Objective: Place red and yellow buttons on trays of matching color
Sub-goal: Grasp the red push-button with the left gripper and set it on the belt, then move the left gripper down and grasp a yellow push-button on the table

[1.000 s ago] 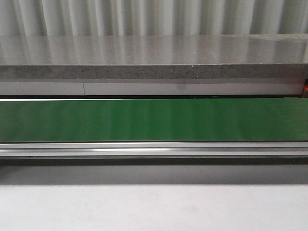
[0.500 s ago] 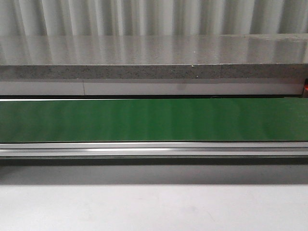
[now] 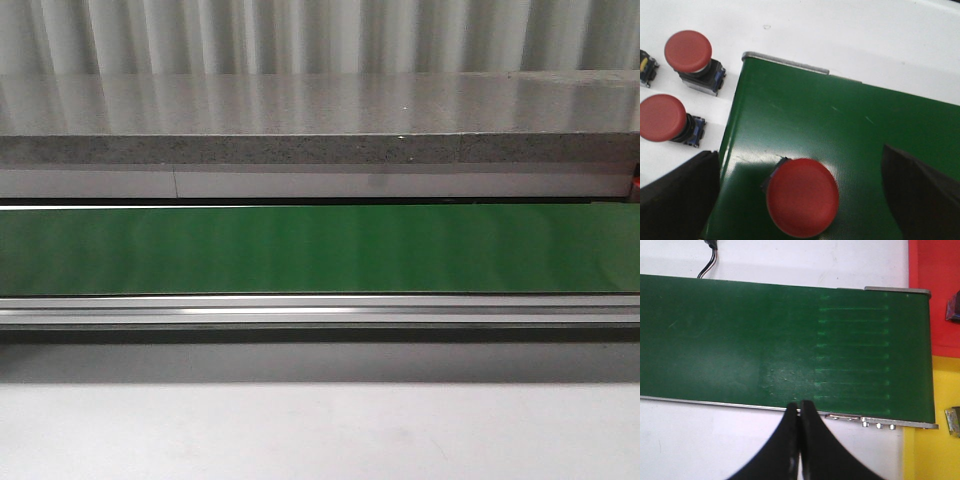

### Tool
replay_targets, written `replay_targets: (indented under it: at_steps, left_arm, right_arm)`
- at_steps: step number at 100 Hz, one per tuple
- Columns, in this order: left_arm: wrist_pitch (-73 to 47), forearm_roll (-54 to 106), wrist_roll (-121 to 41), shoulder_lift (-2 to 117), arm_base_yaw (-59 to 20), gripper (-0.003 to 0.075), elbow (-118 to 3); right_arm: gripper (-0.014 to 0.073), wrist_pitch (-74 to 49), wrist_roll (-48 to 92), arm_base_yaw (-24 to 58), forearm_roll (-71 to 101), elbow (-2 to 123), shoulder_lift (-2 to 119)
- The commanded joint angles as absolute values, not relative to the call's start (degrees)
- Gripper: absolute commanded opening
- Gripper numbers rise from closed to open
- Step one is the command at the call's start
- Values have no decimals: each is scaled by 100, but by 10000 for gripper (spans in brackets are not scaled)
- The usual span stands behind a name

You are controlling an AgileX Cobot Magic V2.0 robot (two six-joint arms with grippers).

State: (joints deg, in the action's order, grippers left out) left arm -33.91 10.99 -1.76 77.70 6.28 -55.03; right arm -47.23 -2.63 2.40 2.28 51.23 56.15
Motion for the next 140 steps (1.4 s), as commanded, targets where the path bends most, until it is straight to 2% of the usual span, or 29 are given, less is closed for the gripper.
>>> replay_targets:
  at_steps: [1, 21, 52, 82, 140]
  left_arm:
    - [-3136, 1205, -217, 7439, 589, 650, -5736]
    - [-3103, 1165, -195, 7136, 899, 649, -5736]
    - [-3239, 1165, 66, 7080, 2360, 649, -5435]
    - [-2566, 1073, 100, 7207, 3423, 649, -4720]
    - [-2061, 1073, 100, 8520, 3496, 649, -4844]
  right_arm:
    - [-67, -4472, -218, 250, 217, 5263, 5518]
    - [-67, -4472, -218, 250, 217, 5263, 5518]
    - [-67, -4472, -218, 250, 217, 5263, 5518]
    - [-67, -4472, -218, 250, 217, 5263, 5518]
    - [-67, -4472, -218, 250, 217, 5263, 5518]
